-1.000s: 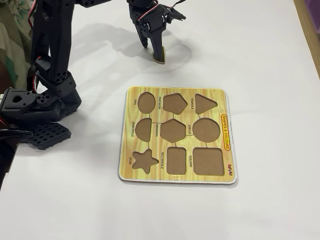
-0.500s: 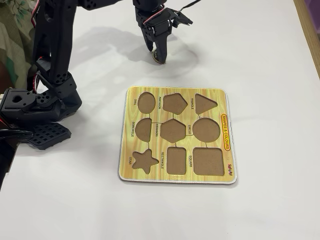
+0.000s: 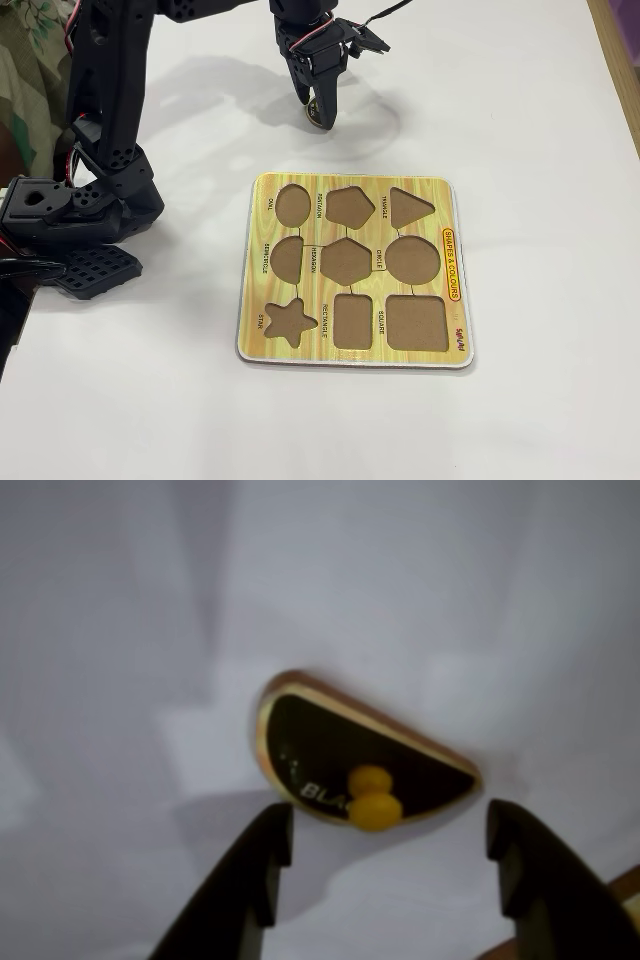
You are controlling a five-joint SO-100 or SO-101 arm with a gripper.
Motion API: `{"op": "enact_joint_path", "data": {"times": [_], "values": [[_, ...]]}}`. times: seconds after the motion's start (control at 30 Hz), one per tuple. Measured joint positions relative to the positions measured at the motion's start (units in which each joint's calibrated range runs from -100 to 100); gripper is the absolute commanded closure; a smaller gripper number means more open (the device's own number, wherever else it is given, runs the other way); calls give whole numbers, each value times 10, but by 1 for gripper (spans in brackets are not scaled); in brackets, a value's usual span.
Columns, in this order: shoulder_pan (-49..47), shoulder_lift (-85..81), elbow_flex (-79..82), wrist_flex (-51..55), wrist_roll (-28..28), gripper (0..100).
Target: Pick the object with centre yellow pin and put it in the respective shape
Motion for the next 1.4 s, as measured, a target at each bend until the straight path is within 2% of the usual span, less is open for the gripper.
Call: {"op": "enact_joint_path", "data": {"times": [0.2, 0.43, 0.6, 1.4], "values": [[0, 0, 0, -43, 0, 78], [0, 0, 0, -45, 0, 78], [0, 0, 0, -45, 0, 91], [0, -1, 0, -45, 0, 96]]}}
